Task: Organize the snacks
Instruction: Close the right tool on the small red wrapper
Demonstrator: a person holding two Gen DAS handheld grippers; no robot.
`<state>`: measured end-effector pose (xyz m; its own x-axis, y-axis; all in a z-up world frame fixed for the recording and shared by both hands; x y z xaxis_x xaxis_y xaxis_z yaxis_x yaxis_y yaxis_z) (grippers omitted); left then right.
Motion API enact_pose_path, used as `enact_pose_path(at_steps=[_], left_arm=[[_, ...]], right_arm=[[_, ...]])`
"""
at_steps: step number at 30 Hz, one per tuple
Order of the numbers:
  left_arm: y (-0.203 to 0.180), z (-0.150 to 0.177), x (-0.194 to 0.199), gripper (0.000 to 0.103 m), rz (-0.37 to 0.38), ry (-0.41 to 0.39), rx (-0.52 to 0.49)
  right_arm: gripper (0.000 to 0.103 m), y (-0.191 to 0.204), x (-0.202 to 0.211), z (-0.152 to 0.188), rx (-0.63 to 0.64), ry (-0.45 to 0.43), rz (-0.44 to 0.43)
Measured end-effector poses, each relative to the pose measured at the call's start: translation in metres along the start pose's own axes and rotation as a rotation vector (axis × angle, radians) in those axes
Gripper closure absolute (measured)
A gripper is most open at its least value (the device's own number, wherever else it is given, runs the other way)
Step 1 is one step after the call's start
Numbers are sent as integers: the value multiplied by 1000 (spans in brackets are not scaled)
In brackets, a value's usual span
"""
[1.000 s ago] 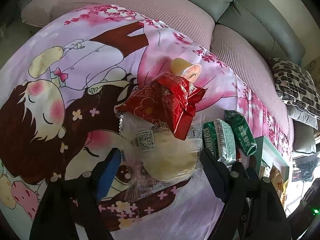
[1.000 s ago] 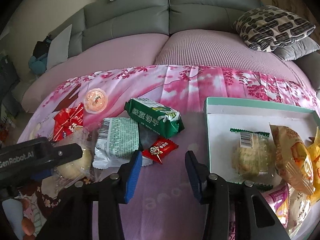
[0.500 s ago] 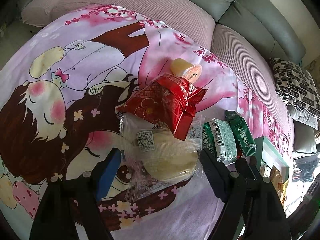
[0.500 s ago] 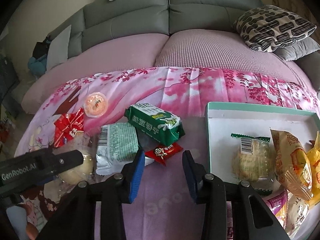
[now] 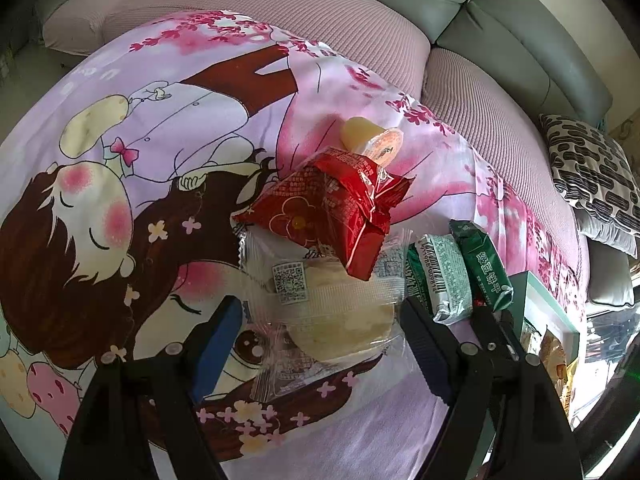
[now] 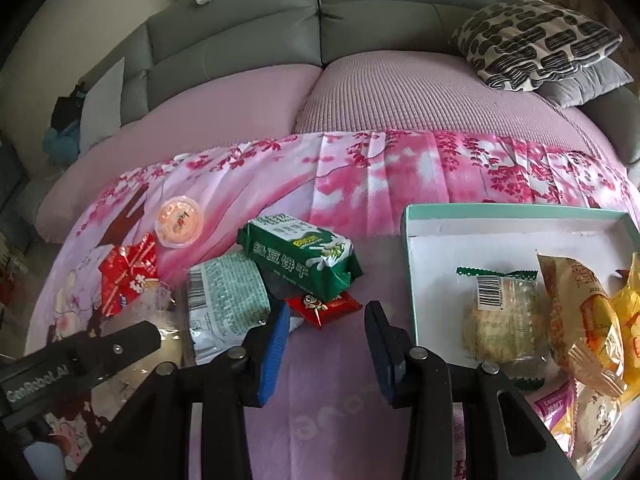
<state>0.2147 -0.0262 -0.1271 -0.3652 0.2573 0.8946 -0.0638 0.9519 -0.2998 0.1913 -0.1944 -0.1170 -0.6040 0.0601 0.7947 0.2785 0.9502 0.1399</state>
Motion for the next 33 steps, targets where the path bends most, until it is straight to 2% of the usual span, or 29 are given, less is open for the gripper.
enact_pose_path(at_steps=[15,19,25,33], left_arm=[[0,-1,0,21,-3,3,1],[0,-1,-1,21,-2,3,2],[-1,1,0,21,-6,-1,2],[-3,2,3,28,12,-8,7]], right_arm=[[62,3,-15,1,15,20,-16],[77,7,-15,3,16,32,-62],[87,9,-11,10,39,39,-64],[89,9,-1,14,29,46,-77]])
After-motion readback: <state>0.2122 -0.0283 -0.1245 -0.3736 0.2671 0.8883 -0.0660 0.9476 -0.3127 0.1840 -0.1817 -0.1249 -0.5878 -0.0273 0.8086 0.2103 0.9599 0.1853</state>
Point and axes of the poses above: each gripper's, at about its wrist camera, not at the fingertips, and x roughly against the way its jaws point, y to its left, z to its underside, the point moved 9 cm from there along -x, roughly the way its jaws point, and after that the axes turned 1 degree about -z, right-handed, at the moved point
